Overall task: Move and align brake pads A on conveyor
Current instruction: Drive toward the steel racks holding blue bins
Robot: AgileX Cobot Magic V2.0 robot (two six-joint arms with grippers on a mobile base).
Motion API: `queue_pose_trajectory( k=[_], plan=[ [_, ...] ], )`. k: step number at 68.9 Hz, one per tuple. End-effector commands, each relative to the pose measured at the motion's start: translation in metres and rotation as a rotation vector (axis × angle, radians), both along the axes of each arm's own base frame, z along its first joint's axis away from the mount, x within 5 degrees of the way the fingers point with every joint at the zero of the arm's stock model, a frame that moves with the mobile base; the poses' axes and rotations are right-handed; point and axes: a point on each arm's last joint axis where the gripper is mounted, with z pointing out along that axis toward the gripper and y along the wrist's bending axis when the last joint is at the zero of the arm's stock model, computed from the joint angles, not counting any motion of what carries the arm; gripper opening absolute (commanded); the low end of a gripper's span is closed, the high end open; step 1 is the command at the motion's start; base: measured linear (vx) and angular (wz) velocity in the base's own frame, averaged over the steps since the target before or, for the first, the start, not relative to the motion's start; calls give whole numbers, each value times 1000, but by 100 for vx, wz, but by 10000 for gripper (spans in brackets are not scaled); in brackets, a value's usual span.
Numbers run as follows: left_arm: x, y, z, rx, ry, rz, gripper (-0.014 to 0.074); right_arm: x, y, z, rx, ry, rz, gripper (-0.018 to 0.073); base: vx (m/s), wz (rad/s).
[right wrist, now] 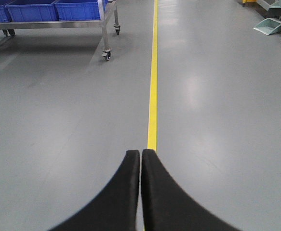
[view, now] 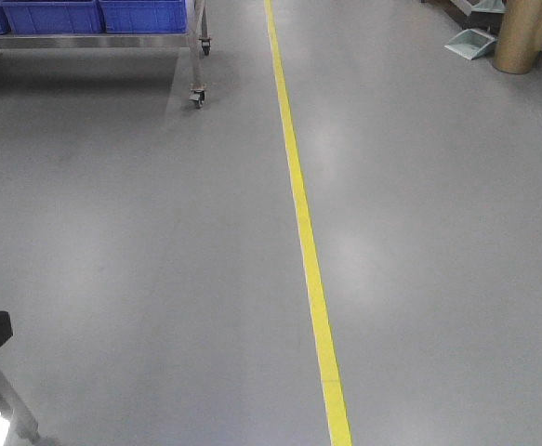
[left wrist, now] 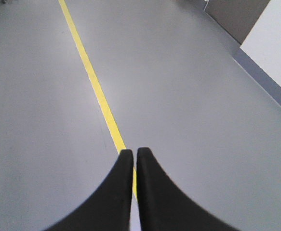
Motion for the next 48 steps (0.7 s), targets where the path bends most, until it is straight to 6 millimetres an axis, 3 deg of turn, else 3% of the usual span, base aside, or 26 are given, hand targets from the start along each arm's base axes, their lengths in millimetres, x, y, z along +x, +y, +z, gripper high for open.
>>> queue_pose_trajectory(
  k=[1,48],
  plan=[
    [1,-3,14,-46,-79,-17,-6,2,0,15,-11,-97,7,-8,42,8],
    [1,-3,14,-46,-79,-17,-6,2,0,15,-11,-97,7,-8,41,3]
  ],
)
